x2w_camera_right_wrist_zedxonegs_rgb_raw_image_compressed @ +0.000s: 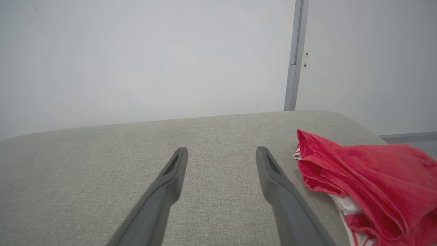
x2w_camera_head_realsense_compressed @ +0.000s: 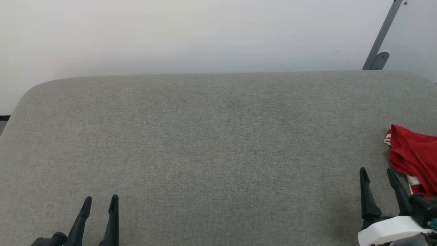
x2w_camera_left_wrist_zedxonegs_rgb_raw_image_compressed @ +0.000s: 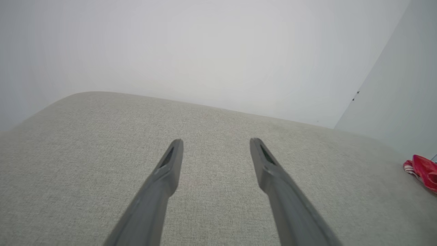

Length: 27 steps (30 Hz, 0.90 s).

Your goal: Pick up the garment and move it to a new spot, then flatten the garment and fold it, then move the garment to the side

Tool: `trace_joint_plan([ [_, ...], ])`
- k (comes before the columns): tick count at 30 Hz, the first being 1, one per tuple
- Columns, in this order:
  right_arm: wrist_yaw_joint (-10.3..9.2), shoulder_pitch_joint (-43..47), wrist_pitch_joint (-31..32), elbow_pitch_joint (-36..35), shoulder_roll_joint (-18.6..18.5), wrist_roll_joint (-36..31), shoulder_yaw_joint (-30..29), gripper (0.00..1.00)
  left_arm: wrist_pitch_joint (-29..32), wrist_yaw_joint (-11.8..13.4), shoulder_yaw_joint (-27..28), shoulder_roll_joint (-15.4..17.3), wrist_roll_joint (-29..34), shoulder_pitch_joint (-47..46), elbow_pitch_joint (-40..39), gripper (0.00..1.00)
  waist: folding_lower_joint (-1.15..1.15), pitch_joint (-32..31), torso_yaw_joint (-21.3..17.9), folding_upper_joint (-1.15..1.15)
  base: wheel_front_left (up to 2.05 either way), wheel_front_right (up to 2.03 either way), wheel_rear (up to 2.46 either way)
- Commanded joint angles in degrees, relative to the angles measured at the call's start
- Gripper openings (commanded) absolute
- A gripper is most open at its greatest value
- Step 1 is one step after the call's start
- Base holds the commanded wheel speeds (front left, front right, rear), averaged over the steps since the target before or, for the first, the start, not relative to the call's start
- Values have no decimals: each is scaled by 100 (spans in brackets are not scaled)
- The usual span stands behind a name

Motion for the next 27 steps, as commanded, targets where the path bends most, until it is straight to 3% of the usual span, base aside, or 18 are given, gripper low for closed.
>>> trace_joint_plan([
  [1, -2, 35, 42, -75, 24, -11, -22, 100, -24, 5, -8, -2, -7, 12, -11, 100, 0, 4, 18, 0, 0, 0, 0],
  [19, -2, 98, 208, -373, 132, -51, 1, 100, -24, 5, 92, -89, 102, 34, -60, 100, 0, -1, 106, 0, 0, 0, 0],
  [20, 0, 89, 210, -361, 119, -32, -5, 0, 0, 0, 77, -102, 68, 0, -43, 0, 0, 0, 108, 0, 0, 0, 0],
  [27, 0, 76, 340, -128, 171, 355, -39, 0, 94, 7, 44, -214, -289, -65, 171, 0, 0, 1, 106, 0, 0, 0, 0],
])
